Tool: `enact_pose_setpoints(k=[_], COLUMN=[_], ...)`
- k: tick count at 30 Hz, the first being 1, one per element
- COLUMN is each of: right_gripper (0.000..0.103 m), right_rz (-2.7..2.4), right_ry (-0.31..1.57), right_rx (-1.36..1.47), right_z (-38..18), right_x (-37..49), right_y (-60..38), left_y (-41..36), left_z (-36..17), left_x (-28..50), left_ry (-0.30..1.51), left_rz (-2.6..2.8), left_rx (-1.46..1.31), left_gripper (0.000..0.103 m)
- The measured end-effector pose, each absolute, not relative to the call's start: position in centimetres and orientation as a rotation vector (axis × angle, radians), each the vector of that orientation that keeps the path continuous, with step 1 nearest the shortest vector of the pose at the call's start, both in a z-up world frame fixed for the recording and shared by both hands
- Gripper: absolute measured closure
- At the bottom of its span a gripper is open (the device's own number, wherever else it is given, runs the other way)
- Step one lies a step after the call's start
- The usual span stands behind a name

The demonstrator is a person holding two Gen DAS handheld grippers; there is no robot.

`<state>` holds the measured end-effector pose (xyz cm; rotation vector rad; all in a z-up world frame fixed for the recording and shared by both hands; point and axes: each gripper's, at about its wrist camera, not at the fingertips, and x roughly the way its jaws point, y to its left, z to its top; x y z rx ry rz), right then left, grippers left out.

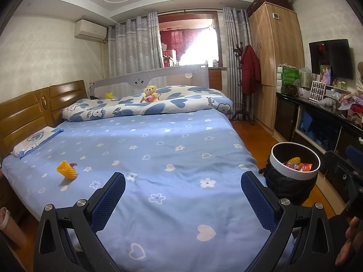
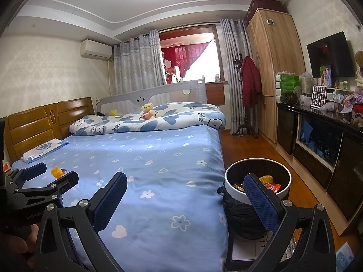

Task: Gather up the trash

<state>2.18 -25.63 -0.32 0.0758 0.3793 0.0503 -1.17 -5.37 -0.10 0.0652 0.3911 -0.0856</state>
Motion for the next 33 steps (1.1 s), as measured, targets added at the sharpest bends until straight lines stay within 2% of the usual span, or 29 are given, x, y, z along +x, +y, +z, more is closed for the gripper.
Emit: enact_pose_setpoints(k=[33], right_gripper=[0.0], right_rz=[0.052], right_ry=[0.381], right_rx=[0.078], right_z=[-0.26], right_x=[2.13], right_y=[-25.57], left_y=[-5.23], left_z=[0.03], left_x=[-0.8], left_ry=[0.398], left_rz=[-0.1], left_rx=[0.073], left_gripper=[0.001])
